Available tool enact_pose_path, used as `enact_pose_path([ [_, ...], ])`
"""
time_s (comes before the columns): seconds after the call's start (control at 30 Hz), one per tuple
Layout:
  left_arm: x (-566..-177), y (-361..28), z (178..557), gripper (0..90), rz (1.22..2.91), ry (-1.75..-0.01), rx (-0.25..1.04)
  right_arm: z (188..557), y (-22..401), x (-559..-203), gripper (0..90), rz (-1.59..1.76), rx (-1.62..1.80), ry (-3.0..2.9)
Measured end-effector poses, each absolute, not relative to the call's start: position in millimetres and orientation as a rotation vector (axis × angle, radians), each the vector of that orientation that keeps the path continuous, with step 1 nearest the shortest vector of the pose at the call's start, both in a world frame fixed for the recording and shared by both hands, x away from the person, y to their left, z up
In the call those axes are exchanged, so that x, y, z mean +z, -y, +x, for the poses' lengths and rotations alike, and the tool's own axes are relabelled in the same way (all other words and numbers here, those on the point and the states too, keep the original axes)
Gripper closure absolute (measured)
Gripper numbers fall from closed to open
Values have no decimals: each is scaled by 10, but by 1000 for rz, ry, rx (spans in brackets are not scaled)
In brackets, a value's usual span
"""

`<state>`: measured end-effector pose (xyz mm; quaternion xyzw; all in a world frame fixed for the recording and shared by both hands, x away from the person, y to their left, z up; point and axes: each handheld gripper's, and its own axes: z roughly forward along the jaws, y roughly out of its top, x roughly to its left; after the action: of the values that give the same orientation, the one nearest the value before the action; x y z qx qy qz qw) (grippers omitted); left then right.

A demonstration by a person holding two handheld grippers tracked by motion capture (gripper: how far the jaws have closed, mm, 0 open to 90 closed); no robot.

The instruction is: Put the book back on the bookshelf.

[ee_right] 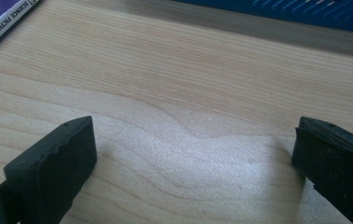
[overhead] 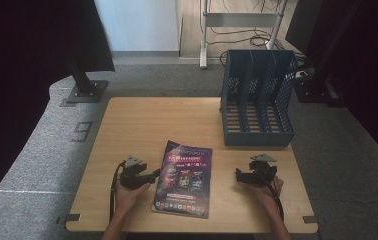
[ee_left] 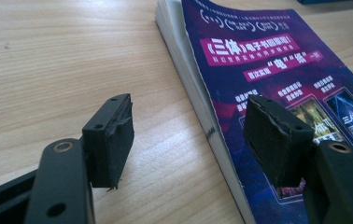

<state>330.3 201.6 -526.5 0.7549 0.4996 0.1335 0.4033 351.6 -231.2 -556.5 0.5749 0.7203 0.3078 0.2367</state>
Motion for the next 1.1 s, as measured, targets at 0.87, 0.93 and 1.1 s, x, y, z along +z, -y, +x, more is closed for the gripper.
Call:
enact_pose_path([
  [0.87,-5248,-2094,3311,297,1872,-1280,370,3443,2265,-5402,131,1571,960,-1884],
  [0.93,-5251,-2072,3306,296,1858,-1282,372,3438,2228,-5387,131,1560,971,-1886],
  [1.1,-5247,-2031,3298,292,1868,-1265,371,3410,2164,-5361,134,1555,1001,-1896],
])
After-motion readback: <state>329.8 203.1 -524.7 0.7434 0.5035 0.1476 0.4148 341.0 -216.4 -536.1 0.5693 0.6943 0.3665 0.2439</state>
